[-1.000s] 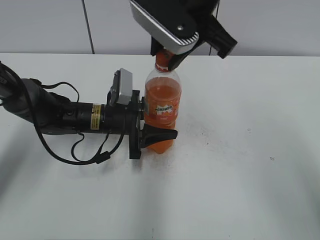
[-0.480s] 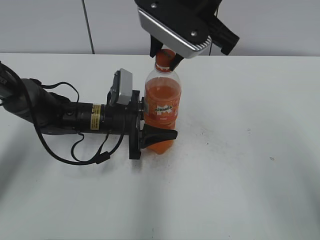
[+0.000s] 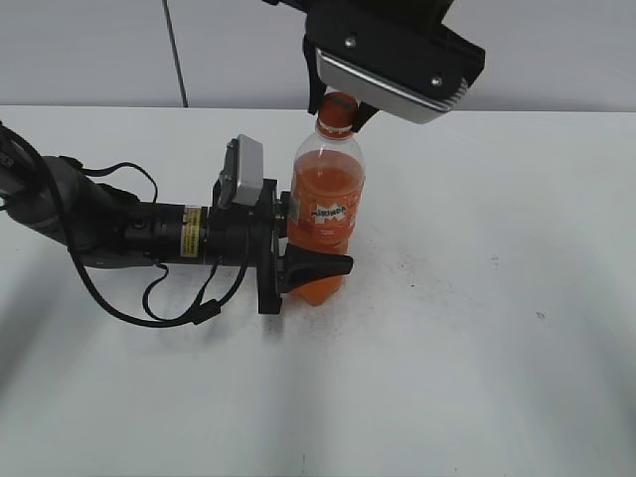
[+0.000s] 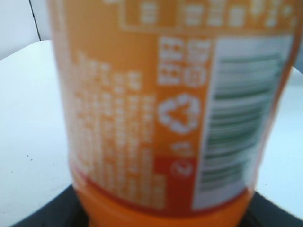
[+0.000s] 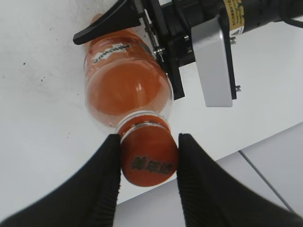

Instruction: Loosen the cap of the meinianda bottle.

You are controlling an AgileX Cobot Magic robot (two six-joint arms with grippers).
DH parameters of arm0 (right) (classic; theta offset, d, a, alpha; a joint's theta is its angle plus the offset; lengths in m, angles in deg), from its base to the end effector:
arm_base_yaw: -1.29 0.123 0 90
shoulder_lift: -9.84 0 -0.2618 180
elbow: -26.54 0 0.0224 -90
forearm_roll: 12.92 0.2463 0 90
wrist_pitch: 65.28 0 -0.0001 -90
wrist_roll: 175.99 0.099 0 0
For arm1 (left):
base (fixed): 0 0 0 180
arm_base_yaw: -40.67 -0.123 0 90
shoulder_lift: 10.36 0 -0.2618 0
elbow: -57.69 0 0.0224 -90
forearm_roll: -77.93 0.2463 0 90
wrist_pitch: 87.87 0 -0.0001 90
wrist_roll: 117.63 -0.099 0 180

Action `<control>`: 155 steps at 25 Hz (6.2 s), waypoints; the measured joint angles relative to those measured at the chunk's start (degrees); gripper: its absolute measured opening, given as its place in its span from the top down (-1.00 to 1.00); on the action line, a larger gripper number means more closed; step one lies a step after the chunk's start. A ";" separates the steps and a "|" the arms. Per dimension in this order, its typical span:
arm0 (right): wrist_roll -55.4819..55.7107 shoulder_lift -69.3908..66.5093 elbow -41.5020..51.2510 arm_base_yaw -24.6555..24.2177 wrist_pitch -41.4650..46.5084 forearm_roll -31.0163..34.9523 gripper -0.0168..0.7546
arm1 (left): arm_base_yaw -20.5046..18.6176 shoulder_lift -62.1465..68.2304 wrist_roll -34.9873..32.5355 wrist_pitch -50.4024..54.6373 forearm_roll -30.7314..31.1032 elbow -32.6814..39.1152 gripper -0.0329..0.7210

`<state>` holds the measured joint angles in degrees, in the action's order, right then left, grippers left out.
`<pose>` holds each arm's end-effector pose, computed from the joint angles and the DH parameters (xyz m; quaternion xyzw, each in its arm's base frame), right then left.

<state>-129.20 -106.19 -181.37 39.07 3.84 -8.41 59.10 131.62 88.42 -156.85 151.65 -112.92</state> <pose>0.3105 0.2499 0.2977 -0.9760 0.0834 -0.1198 0.1614 0.3360 -0.2054 0.0600 0.5268 0.5632 -0.4194 0.4790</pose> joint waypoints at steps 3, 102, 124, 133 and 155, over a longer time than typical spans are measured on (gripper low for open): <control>-3.73 0.00 0.00 0.00 -0.04 -0.19 0.25 | 0.00 0.00 0.06 -0.01 -0.06 0.00 -0.11; 133.21 -0.69 43.05 -37.95 -27.31 -2.81 0.25 | -0.05 0.00 1.38 0.25 -1.00 0.00 -0.10; 133.21 -1.89 43.05 -38.00 -26.87 -3.39 0.25 | -0.05 0.00 1.38 0.25 -0.67 0.00 -0.10; 133.21 -1.89 43.05 -38.00 -26.81 -3.39 0.25 | -0.05 0.00 1.38 0.25 -0.67 0.00 -0.10; 133.21 -4.66 43.05 -38.00 -25.62 -3.18 -0.56 | -0.05 0.00 1.38 0.25 -0.62 0.00 -0.10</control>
<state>4.01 -110.85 -138.32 1.06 -21.78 -11.59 59.05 131.62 89.80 -156.60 151.03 -112.92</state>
